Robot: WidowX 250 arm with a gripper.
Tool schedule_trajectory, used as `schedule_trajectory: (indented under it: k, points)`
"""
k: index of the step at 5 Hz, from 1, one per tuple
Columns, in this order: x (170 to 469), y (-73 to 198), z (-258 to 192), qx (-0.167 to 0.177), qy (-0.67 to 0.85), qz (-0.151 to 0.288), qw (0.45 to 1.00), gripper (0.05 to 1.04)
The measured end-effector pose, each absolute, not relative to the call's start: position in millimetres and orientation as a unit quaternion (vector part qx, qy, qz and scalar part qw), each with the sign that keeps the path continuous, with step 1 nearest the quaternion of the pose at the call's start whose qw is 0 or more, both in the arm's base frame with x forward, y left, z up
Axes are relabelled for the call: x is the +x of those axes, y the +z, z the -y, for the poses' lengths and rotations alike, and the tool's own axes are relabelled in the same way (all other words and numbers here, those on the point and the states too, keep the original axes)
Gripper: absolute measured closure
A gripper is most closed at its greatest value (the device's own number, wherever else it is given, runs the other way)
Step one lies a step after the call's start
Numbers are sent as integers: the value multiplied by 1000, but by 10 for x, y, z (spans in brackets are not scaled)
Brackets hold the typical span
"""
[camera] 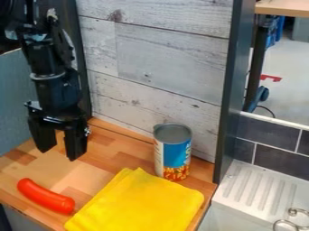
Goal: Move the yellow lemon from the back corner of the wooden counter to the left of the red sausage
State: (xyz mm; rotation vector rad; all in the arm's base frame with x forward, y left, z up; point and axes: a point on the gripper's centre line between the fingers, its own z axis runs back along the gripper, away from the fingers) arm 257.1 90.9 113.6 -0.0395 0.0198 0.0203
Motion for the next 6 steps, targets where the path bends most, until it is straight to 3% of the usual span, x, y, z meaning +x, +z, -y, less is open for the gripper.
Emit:
schedule_trajectory:
  k: [1, 2, 3, 4, 5, 6]
  points:
    - [2569, 1083, -904, -23, 10, -19, 1000, 75]
    - [2730, 1054, -978, -15, -12, -2, 1000, 75]
    - [2930, 980, -1164, -17, -2, 44, 999, 75]
    - [3150, 941, -1385, 23, 29, 64, 997, 75]
    - [3306, 1025, -1510, 39, 41, 86, 995, 75]
    - [3405, 1037, -1705, 56, 50, 77, 994, 75]
